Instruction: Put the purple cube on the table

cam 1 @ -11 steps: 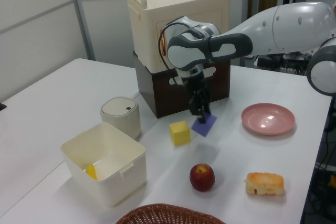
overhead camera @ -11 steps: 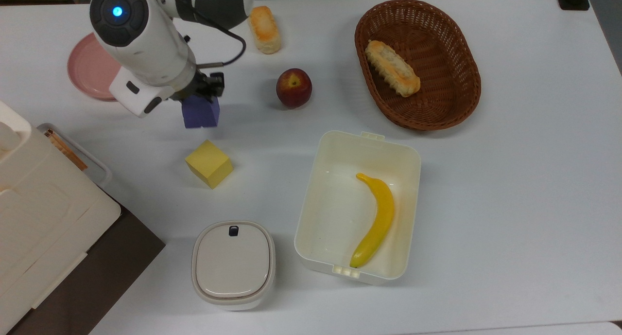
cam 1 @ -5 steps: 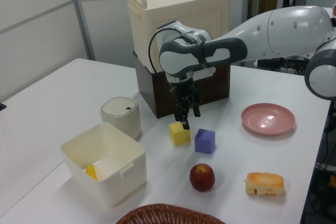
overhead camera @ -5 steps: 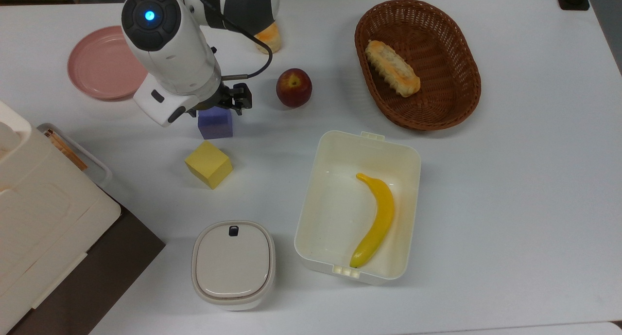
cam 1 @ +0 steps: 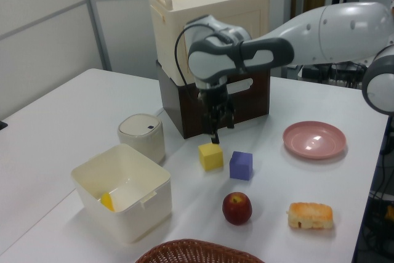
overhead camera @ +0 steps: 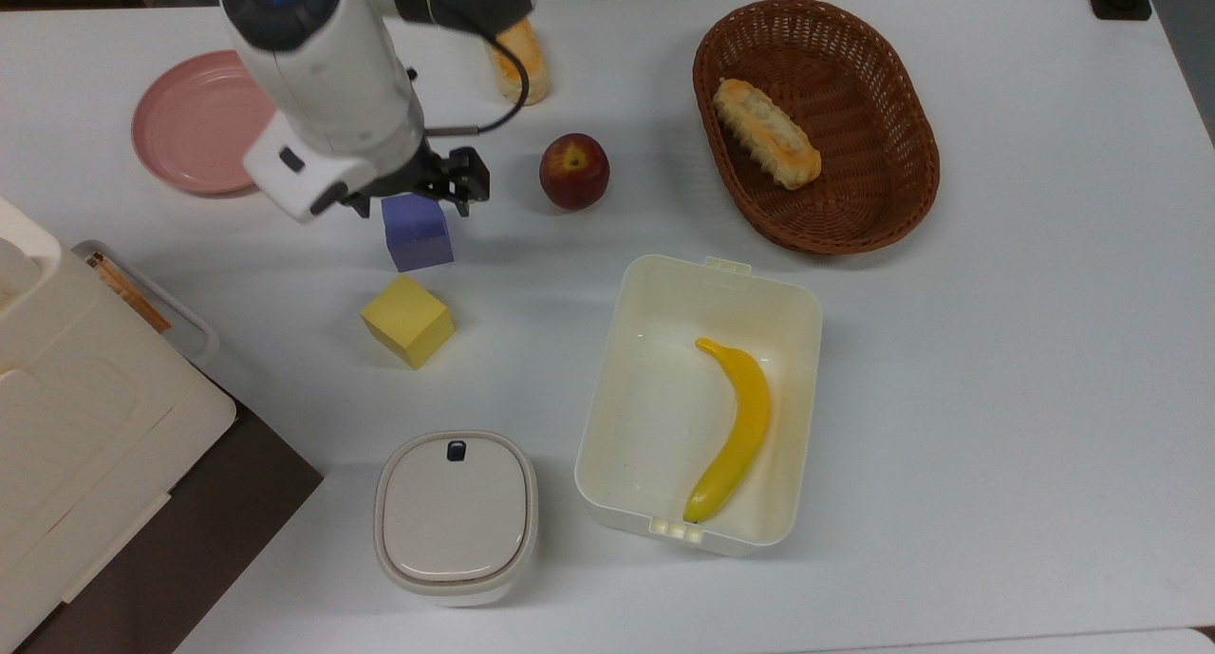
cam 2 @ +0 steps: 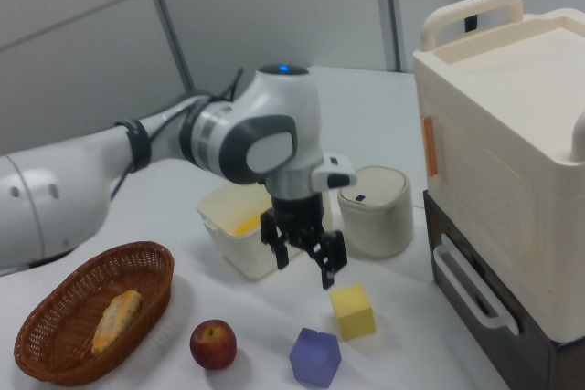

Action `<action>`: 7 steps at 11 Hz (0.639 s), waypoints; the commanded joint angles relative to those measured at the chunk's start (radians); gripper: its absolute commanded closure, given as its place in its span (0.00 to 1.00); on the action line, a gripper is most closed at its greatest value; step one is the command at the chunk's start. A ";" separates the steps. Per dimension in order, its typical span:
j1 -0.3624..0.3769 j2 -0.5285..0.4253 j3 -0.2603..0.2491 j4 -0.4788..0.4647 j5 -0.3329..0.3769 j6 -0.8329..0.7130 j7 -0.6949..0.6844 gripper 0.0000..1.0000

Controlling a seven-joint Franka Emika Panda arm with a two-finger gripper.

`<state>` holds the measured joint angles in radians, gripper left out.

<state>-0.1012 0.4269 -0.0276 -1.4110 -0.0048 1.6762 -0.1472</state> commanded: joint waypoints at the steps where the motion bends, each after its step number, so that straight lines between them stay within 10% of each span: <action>1: 0.008 -0.129 -0.008 -0.023 0.003 0.011 0.009 0.00; 7: 0.008 -0.237 -0.008 -0.025 -0.076 -0.061 -0.009 0.00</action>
<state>-0.1016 0.2245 -0.0294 -1.4016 -0.0198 1.6248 -0.1475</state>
